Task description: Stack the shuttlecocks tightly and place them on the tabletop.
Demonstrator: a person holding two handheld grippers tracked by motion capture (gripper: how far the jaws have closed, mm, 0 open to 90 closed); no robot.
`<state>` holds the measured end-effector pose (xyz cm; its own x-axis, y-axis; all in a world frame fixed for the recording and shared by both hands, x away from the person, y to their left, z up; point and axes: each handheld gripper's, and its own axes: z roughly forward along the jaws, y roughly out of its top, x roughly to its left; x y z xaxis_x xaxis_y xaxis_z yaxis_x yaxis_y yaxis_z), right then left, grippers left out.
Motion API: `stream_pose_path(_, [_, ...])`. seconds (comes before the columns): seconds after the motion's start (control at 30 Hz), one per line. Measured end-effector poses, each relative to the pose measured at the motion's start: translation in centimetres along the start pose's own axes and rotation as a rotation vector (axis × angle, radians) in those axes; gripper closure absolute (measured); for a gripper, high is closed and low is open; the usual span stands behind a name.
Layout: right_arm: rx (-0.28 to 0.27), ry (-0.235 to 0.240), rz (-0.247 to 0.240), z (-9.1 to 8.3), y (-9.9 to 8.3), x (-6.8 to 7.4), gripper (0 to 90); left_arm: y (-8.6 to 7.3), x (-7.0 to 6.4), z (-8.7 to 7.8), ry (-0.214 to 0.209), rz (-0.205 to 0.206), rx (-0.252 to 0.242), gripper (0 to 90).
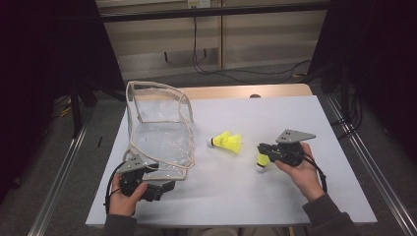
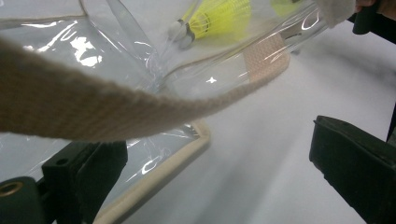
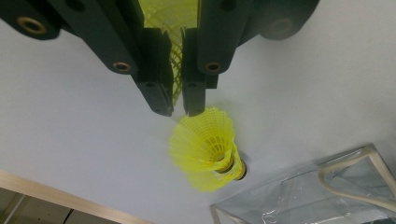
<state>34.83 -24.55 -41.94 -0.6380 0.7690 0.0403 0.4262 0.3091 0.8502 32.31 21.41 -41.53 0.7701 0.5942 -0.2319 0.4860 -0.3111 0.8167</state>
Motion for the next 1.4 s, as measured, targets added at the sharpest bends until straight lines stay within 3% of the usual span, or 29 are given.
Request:
stream_pose_path(0.2, [0.013,0.012,0.01,-0.9,-0.3,0.0,79.3,0.0,-0.1,-0.2,0.004,-0.001,-0.009,4.3])
stream_pose_path(0.33, [0.05,0.033,0.015,-1.5,-0.5,0.0,80.1,-0.1,-0.1,-0.3,0.004,0.002,0.002,4.3])
stream_pose_path(0.5, [0.073,0.103,0.063,-2.0,-0.9,-0.4,86.7,-0.1,-0.2,-0.3,0.004,-0.001,-0.006,4.3])
stream_pose_path(0.67, [0.053,0.086,0.053,-1.9,-0.7,-0.6,88.9,-0.2,-0.2,-0.3,0.008,-0.001,0.001,4.3])
stream_pose_path(1.03, [-0.035,0.06,0.049,0.1,-0.4,-0.4,89.1,-0.2,-0.2,-0.2,0.008,-0.001,0.001,4.3])
stream_pose_path(1.2, [-0.023,0.058,0.019,0.6,-0.4,0.0,88.5,-0.2,-0.2,-0.1,0.008,-0.002,0.002,4.3])
stream_pose_path(1.4, [0.007,0.047,0.036,-0.1,-0.7,-0.4,84.7,-0.1,-0.2,0.0,0.006,0.001,0.006,4.3])
